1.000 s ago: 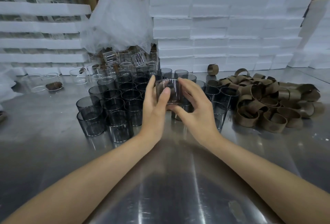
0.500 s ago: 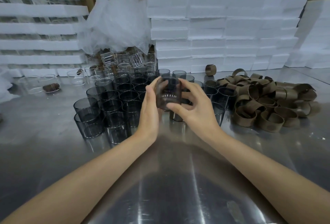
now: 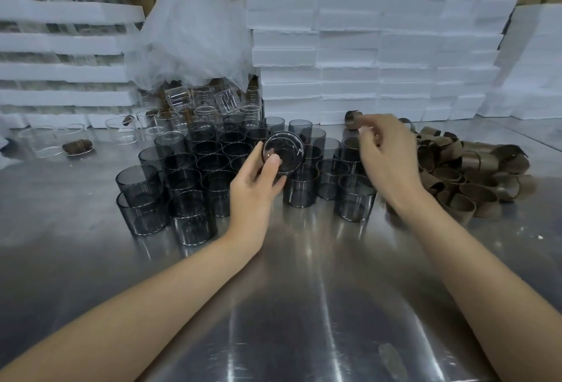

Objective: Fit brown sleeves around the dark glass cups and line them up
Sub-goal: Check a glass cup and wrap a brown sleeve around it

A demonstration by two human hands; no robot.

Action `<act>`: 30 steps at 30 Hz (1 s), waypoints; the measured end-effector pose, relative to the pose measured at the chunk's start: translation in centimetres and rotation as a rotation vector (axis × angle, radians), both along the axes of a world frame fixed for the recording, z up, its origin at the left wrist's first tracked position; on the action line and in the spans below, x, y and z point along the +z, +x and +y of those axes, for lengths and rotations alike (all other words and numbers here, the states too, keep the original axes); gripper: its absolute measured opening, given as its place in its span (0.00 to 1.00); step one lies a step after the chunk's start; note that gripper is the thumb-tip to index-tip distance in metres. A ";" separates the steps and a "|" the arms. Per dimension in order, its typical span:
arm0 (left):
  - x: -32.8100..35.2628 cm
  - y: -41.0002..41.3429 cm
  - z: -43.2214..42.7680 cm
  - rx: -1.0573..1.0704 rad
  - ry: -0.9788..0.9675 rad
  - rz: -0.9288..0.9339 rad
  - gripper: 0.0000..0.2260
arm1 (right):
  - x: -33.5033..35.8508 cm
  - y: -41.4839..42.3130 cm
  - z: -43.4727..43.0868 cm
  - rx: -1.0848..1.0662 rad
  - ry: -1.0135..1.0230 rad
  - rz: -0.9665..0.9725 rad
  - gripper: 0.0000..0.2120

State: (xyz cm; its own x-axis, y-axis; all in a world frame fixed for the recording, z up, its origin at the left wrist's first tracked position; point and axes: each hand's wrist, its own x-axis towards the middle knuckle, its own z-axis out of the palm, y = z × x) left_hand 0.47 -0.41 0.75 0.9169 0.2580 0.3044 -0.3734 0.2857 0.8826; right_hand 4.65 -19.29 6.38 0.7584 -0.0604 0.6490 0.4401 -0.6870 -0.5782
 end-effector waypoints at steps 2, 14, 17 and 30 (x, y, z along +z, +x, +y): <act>-0.2 0.1 0.0 -0.020 -0.042 0.032 0.22 | -0.1 1.2 -2.2 -0.240 -0.116 0.044 0.17; -0.2 0.1 0.1 0.009 -0.053 0.026 0.21 | -2.0 3.4 -5.3 -0.519 -0.438 0.509 0.23; -0.3 0.2 0.0 0.007 -0.060 0.000 0.23 | -1.9 3.4 -5.4 -0.522 -0.379 0.427 0.18; -0.4 0.1 0.0 -0.040 -0.059 -0.067 0.22 | 1.3 -1.9 0.8 -0.014 -0.241 -0.492 0.14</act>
State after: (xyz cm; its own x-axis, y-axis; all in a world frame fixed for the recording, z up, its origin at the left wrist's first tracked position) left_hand 0.58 -0.38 0.39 0.9050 0.2411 0.3505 -0.4182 0.3524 0.8372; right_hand 2.71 -18.45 7.70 0.3622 0.1260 0.9235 0.6087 -0.7824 -0.1320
